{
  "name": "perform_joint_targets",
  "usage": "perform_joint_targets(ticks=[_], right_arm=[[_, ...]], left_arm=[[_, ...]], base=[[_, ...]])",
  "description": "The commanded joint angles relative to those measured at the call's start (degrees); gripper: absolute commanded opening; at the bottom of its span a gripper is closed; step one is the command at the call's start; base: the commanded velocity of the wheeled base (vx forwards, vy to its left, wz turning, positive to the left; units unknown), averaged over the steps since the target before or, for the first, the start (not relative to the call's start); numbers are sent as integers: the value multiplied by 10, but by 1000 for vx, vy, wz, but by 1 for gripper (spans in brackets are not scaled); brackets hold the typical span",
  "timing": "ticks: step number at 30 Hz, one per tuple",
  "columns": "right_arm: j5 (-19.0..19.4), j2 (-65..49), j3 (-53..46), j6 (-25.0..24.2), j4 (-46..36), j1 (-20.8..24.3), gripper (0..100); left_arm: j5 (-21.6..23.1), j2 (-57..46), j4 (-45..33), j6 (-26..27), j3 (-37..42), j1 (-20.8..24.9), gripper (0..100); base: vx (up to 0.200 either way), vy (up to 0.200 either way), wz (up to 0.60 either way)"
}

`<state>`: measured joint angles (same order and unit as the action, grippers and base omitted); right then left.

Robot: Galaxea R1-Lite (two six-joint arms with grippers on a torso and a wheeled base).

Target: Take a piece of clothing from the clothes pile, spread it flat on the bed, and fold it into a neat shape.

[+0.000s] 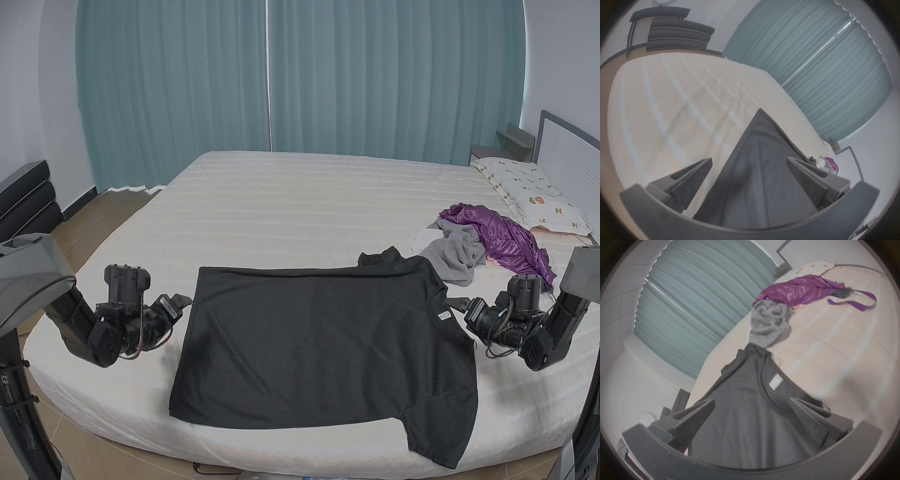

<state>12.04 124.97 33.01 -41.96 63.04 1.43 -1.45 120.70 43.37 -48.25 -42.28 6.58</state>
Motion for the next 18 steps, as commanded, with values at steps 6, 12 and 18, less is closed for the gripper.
perform_joint_targets(ticks=[6, 12, 18], right_arm=[[54, -97, -228, -30, 64, 0, 100], [55, -96, -251, -29, 89, 2, 100], [55, -87, -262, -28, 119, 2, 100]], left_arm=[[68, -107, 106, -92, 253, 51, 100], [81, -103, 154, -126, 270, 49, 100], [84, -107, 160, -130, 271, 55, 100]], base=[[-133, 0, 0], [0, 0, 0], [0, -67, 0]])
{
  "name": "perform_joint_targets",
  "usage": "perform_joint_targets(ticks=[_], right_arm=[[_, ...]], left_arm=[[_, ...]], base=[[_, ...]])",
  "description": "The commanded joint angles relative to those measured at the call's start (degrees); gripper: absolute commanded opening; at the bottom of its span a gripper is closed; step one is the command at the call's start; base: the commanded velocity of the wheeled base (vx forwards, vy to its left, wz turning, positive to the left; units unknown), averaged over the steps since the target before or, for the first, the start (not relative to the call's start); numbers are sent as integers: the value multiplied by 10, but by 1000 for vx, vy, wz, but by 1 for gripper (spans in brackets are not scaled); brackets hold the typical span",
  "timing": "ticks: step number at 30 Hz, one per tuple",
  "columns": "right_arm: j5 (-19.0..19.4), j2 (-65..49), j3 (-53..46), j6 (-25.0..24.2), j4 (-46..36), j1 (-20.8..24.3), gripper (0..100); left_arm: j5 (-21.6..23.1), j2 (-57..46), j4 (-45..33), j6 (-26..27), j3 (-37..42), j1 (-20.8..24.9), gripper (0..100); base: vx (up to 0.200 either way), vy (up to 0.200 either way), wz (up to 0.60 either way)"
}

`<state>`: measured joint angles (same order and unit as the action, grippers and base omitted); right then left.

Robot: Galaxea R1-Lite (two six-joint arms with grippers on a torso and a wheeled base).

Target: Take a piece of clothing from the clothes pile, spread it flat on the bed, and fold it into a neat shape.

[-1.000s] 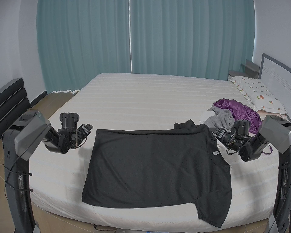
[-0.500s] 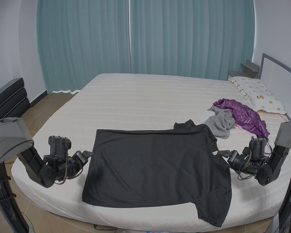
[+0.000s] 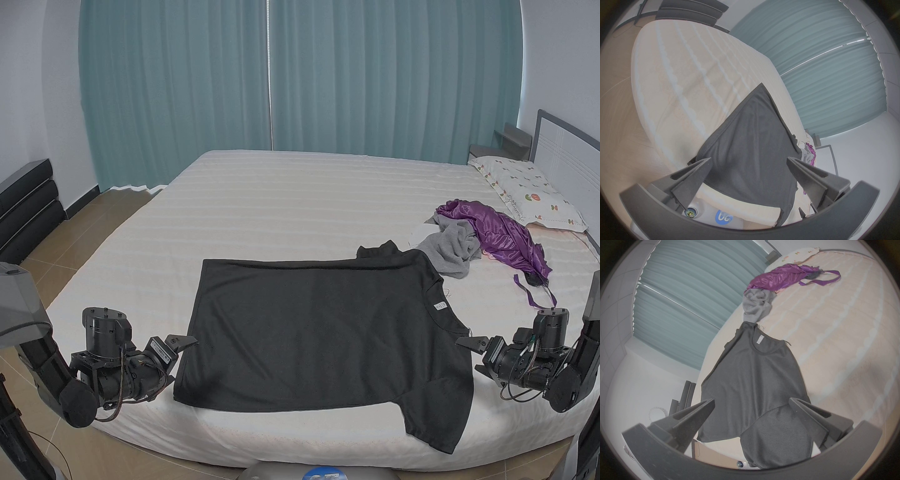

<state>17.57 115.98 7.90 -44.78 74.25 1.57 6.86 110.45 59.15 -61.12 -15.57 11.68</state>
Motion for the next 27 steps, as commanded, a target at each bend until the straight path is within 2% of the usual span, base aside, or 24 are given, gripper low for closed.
perform_joint_targets(ticks=[1, 7, 16, 22, 27], right_arm=[[0, 3, -11, 0, 7, 2, 100], [0, 7, -17, 0, 8, 11, 100], [1, 14, -19, 0, 8, 11, 100], [0, 37, -19, 3, 11, 11, 100], [2, 39, -23, 0, 22, 11, 100]], left_arm=[[1, -5, 2, -1, 4, 5, 100], [0, -2, 2, -15, 5, 5, 100], [-4, 1, 8, -4, 28, 5, 100], [1, 13, 62, 93, 106, -17, 100], [-7, 57, 78, 111, 126, -19, 100]], base=[[0, -200, 0], [0, -200, 0], [0, 0, 0], [0, 0, 0], [0, 0, 0]])
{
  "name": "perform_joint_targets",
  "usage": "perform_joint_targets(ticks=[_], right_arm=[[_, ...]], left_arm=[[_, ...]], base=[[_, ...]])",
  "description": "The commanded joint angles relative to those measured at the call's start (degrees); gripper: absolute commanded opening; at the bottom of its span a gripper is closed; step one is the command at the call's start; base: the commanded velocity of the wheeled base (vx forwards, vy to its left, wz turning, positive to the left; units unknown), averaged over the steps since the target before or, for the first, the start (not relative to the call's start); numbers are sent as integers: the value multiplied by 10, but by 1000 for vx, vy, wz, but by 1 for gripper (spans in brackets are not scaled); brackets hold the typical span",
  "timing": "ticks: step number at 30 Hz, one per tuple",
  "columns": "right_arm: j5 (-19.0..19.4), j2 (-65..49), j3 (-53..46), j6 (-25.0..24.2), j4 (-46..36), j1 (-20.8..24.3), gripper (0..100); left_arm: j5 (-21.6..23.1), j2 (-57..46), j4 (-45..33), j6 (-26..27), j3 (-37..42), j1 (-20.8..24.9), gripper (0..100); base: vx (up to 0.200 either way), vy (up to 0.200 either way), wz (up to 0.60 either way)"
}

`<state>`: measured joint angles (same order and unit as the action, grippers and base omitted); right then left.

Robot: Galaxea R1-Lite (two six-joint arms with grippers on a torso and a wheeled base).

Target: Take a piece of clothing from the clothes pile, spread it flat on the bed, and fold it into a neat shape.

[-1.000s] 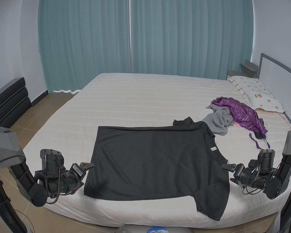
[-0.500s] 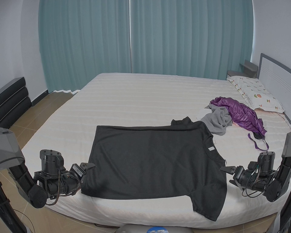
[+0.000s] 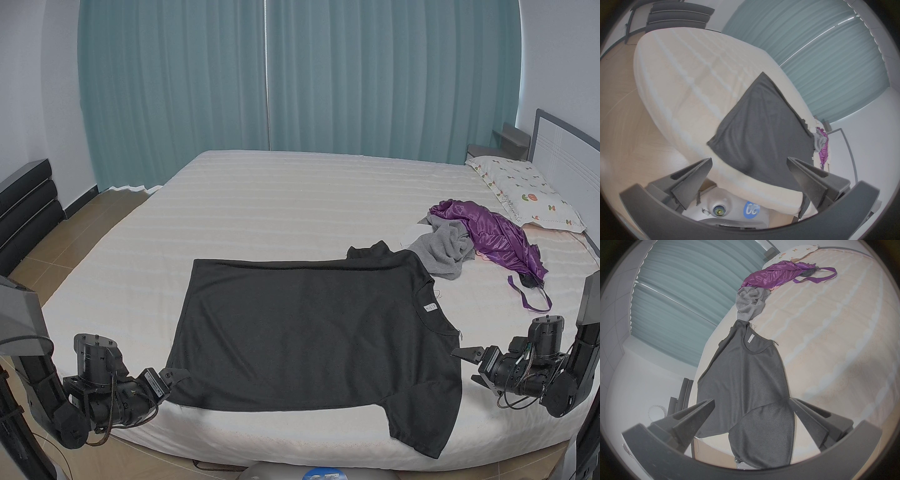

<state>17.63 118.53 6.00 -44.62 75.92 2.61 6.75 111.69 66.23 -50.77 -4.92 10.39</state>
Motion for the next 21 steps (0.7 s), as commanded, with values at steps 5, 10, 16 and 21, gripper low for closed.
perform_joint_targets(ticks=[5, 10, 16, 21], right_arm=[[1, 14, -5, -1, 7, 0, 100], [3, 14, -5, -1, 7, 0, 100], [2, 13, -9, -3, 10, 6, 100], [2, 14, -9, -4, 15, 6, 100]], left_arm=[[-7, 83, 23, 8, 18, -6, 100], [-15, 128, 86, 7, 15, -16, 100], [-32, 180, 158, 7, 18, -27, 100], [-32, 187, 174, 8, 21, -29, 0]], base=[[0, 0, 0], [0, 0, 0], [0, 0, 0], [0, 0, 0]])
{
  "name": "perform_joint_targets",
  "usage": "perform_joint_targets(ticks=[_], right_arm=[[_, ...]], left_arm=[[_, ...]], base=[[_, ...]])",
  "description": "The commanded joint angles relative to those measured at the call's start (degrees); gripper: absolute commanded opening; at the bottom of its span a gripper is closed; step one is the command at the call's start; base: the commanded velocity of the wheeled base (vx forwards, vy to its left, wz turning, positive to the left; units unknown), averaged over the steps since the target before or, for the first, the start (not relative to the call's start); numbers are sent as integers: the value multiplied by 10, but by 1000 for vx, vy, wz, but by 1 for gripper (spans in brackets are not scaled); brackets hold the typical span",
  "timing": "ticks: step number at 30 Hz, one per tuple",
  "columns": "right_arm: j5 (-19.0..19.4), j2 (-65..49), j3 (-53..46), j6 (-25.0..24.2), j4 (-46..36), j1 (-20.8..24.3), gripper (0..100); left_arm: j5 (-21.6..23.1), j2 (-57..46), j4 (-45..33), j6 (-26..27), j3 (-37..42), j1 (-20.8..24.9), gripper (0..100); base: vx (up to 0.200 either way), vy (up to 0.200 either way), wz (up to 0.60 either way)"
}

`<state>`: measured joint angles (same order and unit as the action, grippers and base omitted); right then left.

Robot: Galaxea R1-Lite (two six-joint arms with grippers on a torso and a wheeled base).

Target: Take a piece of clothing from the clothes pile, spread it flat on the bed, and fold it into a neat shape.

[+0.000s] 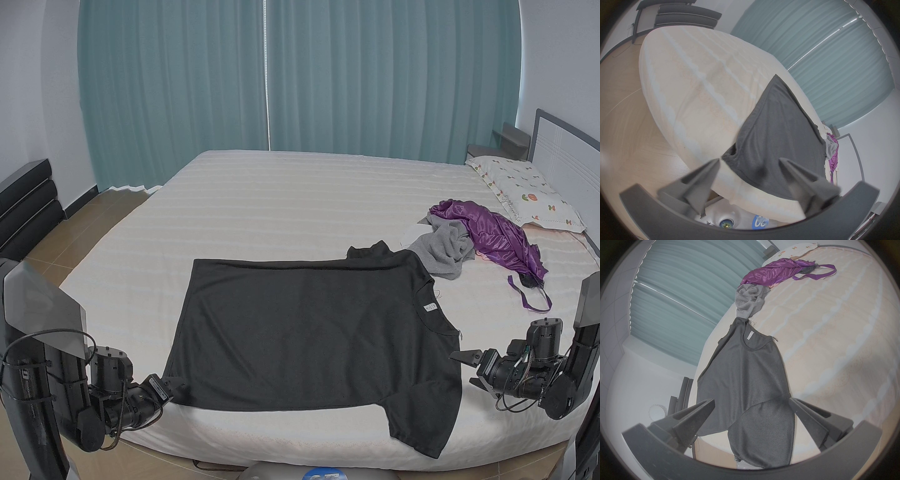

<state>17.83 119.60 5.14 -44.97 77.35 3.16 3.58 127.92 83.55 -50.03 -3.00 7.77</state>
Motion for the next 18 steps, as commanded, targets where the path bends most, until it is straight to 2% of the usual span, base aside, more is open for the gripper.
perform_joint_targets(ticks=[1, 11, 18], right_arm=[[0, 2, -1, 0, 3, 1, 100], [0, -3, -4, 1, 3, 0, 100], [-1, -1, -5, 2, 3, 0, 100]], left_arm=[[-1, 23, 1, 0, 3, -6, 0], [-3, 10, 11, 19, 29, -10, 0], [-27, 15, 11, 43, 29, -14, 0]], base=[[0, 0, 0], [0, 0, 0], [0, 0, 0]])
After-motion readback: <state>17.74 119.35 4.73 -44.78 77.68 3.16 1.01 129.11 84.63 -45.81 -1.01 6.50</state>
